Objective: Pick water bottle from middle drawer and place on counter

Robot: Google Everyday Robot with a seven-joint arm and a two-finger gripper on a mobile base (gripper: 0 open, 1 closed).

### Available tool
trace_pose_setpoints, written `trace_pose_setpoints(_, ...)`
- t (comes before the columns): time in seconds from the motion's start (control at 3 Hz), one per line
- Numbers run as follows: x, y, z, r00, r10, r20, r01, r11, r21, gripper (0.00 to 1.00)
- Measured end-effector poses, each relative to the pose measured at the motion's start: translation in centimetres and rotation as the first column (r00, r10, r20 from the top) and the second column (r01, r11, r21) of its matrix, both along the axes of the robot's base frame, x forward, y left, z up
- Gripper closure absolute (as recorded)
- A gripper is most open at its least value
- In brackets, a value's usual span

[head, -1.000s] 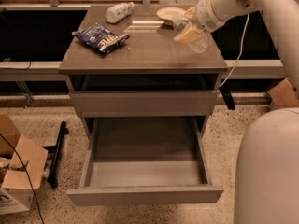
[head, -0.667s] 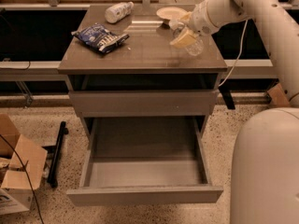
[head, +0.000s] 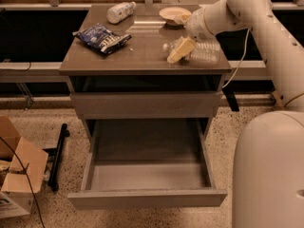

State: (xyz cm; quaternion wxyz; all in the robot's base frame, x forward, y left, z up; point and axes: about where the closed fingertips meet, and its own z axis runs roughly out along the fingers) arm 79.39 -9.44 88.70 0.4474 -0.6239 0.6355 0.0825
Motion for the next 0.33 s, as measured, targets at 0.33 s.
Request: trace_pose_setpoints(0.33, 0.06, 0.20, -0.08, 1.0000, 0.002, 0.000, -0.002, 1.000, 0.006, 0.00)
